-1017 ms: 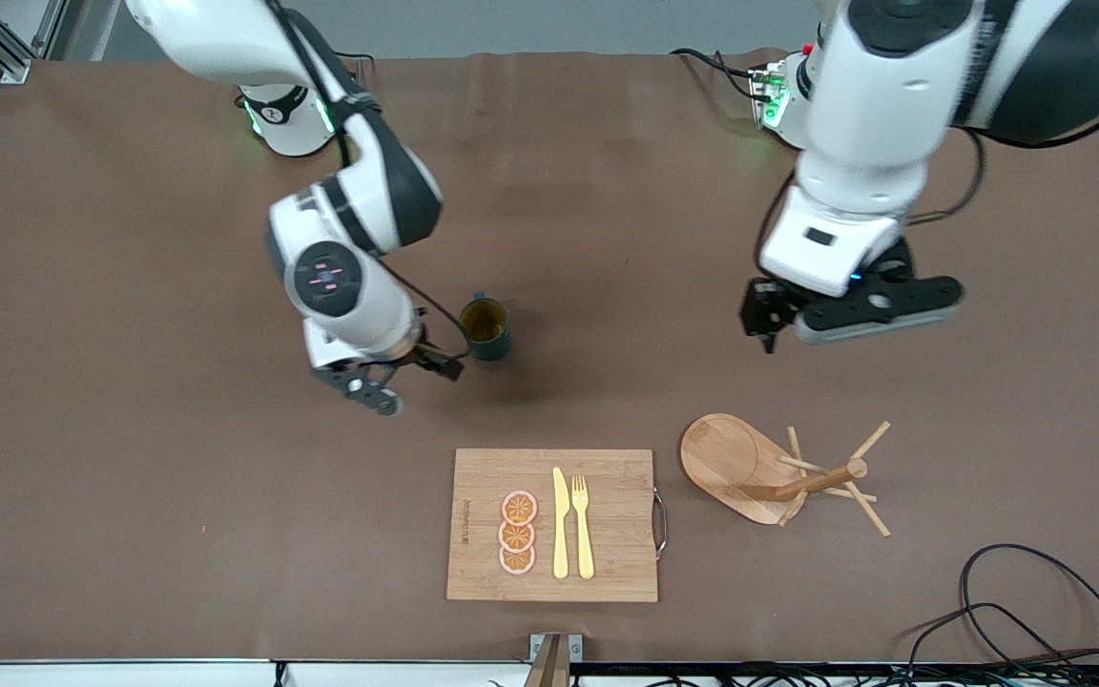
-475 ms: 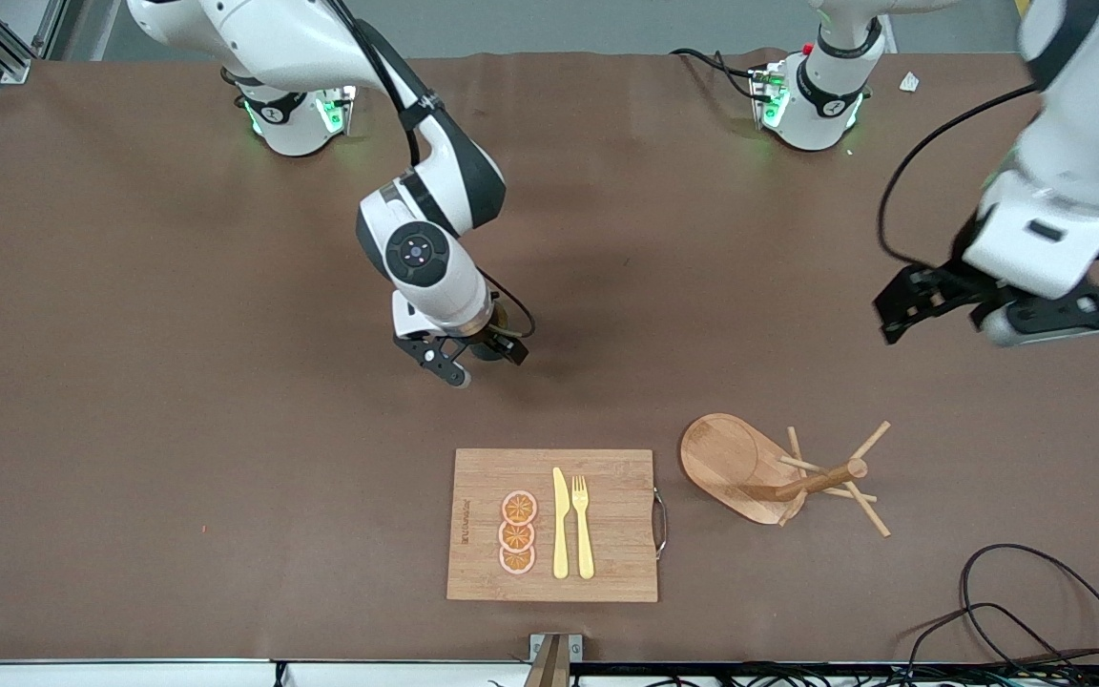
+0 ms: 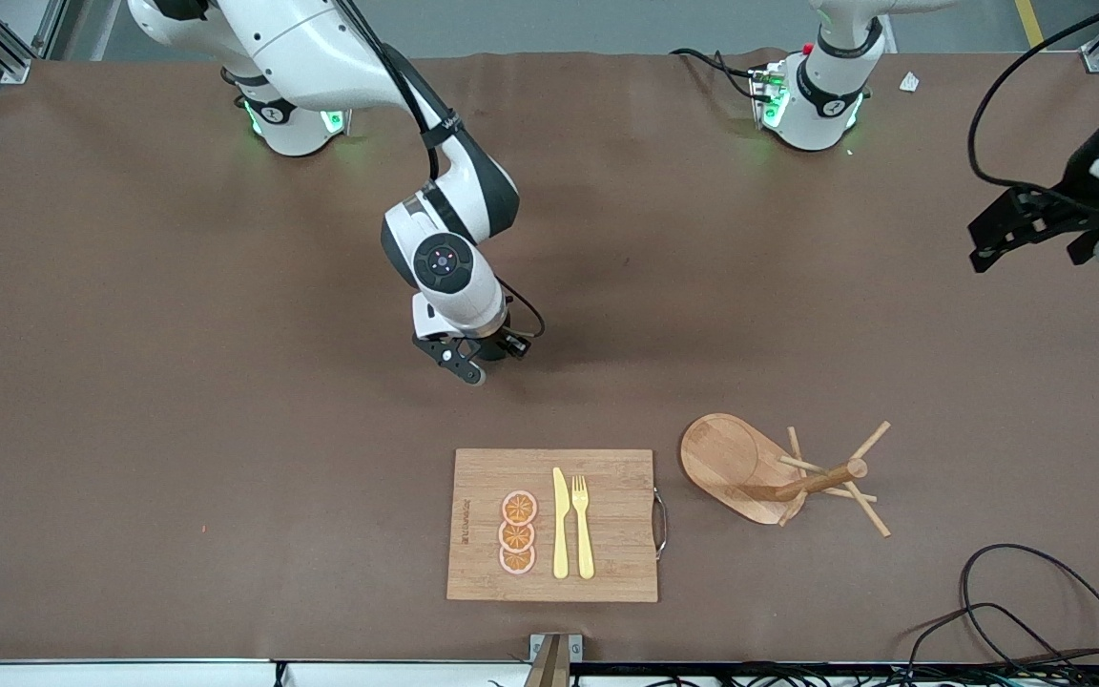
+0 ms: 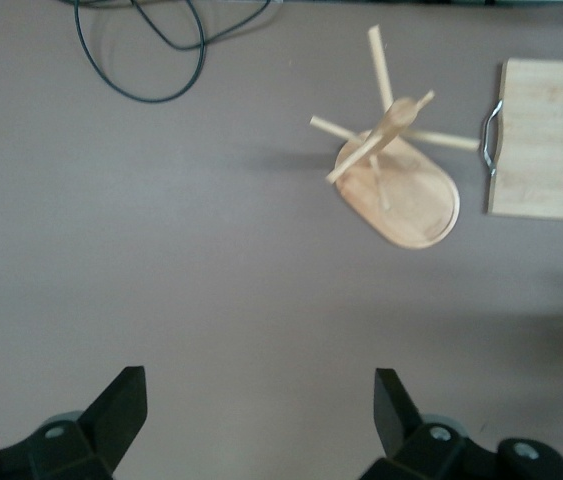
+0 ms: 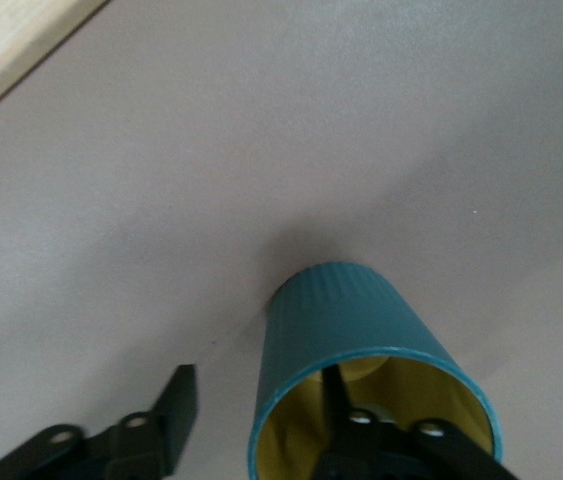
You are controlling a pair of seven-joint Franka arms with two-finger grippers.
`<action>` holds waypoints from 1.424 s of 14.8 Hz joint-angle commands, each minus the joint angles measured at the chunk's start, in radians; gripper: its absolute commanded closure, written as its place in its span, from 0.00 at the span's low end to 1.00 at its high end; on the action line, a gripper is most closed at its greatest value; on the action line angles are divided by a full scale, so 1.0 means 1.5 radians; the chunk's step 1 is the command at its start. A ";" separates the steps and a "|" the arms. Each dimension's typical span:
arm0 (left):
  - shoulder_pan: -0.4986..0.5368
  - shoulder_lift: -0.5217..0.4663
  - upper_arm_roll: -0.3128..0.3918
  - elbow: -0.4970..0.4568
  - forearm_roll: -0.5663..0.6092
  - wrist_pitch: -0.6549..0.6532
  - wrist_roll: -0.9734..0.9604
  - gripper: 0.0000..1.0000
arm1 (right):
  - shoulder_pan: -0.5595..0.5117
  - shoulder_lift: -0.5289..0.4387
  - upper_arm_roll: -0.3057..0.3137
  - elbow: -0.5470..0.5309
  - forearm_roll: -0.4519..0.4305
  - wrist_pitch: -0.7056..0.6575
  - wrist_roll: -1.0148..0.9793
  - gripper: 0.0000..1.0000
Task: Transfer cup from left to right arm and place
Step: 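Carry the mug with the right gripper away from the cutting board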
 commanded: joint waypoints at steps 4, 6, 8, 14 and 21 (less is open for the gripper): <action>-0.004 -0.063 0.045 -0.090 -0.046 -0.003 0.028 0.00 | -0.002 -0.019 -0.011 -0.011 0.015 -0.016 -0.033 1.00; -0.007 -0.058 0.039 -0.089 -0.044 -0.001 0.015 0.00 | -0.033 -0.044 -0.029 -0.005 0.011 -0.069 -0.111 1.00; -0.009 -0.058 0.026 -0.092 -0.040 0.000 -0.001 0.00 | -0.075 -0.071 -0.067 0.000 0.006 -0.147 -0.242 1.00; 0.003 -0.073 -0.023 -0.113 -0.036 0.003 -0.041 0.00 | -0.261 -0.083 -0.130 0.000 0.007 -0.166 -0.674 1.00; 0.002 -0.071 -0.022 -0.112 -0.035 0.006 -0.022 0.00 | -0.385 -0.013 -0.126 -0.004 0.021 -0.093 -0.881 0.98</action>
